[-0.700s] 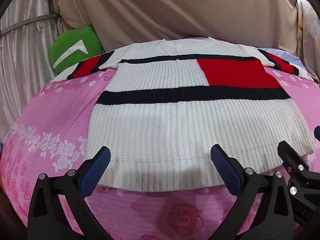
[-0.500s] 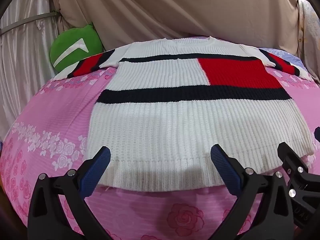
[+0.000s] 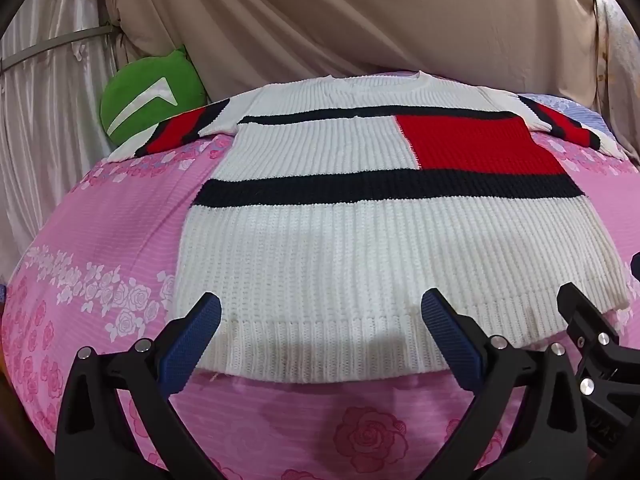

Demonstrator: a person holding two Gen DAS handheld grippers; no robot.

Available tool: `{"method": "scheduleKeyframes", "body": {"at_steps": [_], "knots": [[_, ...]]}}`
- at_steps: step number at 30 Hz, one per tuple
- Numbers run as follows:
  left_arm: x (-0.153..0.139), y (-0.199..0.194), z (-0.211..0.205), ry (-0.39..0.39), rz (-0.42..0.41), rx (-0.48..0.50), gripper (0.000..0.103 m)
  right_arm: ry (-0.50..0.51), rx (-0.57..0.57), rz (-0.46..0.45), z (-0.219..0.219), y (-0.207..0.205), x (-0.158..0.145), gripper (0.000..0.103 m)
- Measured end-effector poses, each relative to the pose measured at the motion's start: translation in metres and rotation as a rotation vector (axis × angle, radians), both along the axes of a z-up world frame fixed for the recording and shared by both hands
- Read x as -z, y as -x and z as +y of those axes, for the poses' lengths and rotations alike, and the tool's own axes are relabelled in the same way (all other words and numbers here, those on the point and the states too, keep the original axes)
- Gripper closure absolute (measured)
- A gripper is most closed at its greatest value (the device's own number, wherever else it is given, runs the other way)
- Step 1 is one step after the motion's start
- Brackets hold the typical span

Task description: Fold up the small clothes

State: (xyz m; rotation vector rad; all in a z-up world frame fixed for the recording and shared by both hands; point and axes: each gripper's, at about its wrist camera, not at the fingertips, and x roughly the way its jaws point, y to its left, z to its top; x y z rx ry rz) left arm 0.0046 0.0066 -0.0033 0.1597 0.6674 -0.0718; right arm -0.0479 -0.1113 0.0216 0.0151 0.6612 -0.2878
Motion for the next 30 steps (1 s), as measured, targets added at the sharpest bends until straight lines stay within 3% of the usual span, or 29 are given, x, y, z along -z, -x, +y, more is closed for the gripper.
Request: {"method": "scheduleKeyframes", "body": {"at_steps": [30], "knots": [[-0.0004, -0.0007, -0.0024, -0.004, 0.003, 0.000, 0.005, 0.000, -0.001, 0.000, 0.0000, 0.0005, -0.0004, 0.005]]}}
